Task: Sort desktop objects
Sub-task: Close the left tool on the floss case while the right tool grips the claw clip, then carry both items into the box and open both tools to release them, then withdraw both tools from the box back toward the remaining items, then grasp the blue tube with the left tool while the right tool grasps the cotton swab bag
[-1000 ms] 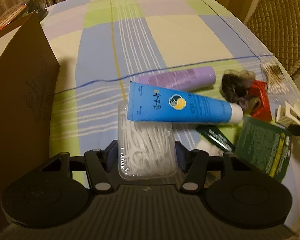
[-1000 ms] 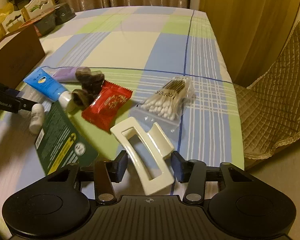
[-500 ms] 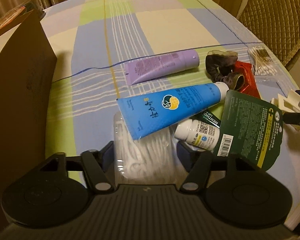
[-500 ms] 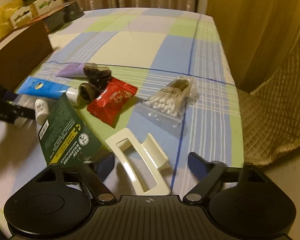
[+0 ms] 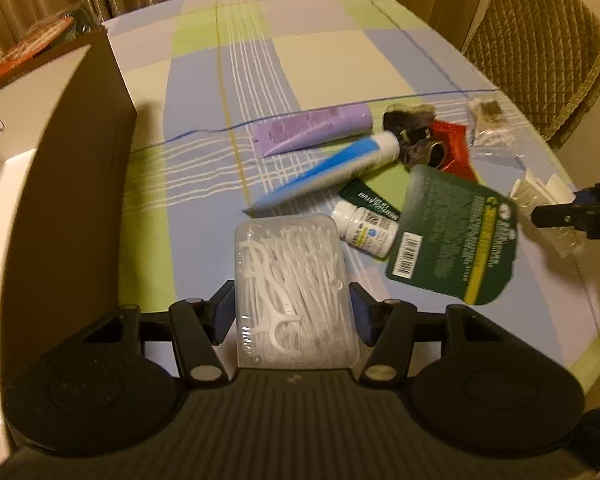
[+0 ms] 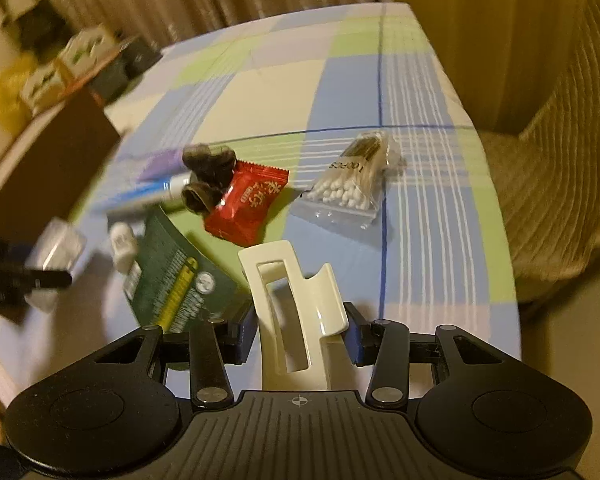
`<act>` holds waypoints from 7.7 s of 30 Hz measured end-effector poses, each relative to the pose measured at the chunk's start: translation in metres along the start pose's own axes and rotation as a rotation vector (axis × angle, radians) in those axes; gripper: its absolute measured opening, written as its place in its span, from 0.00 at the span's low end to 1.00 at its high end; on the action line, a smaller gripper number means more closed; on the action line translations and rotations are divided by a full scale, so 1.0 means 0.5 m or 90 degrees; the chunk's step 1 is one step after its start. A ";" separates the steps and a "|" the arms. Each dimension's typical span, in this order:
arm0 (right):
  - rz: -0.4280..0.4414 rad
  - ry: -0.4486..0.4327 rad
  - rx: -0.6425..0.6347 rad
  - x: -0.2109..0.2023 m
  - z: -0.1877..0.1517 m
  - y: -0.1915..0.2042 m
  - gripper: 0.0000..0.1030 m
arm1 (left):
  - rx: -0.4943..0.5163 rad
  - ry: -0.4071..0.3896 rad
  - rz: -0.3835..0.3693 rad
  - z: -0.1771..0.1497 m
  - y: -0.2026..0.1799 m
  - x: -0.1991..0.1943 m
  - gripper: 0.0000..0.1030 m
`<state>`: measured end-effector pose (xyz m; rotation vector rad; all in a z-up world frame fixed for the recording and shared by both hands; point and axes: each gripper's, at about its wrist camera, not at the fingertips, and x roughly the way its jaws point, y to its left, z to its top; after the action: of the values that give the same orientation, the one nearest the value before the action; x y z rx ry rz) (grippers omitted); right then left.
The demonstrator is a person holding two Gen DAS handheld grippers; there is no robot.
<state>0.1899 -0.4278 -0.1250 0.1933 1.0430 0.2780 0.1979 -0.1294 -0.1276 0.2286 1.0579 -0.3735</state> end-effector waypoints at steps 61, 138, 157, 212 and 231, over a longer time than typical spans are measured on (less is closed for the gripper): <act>-0.011 -0.030 -0.071 0.290 0.212 0.826 0.43 | -0.029 -0.041 -0.014 0.053 0.621 -0.077 0.53; -0.044 0.006 -0.139 0.087 -0.007 0.899 0.86 | 0.022 -0.076 0.036 -0.148 0.556 -0.318 0.95; -0.020 0.028 -0.154 0.050 -0.066 0.868 0.86 | 0.007 -0.057 0.029 -0.210 0.500 -0.343 0.96; -0.108 -0.033 0.073 -0.158 -0.028 0.212 0.86 | 0.131 -0.127 -0.046 0.035 -0.017 -0.199 0.87; -0.138 0.012 0.163 -0.075 0.029 0.073 0.86 | 0.246 0.036 -0.113 0.185 -0.049 0.103 0.54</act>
<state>0.1800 -0.4054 -0.0767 0.3060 1.1075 -0.0502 0.2847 -0.1945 -0.1291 0.4938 1.0593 -0.7364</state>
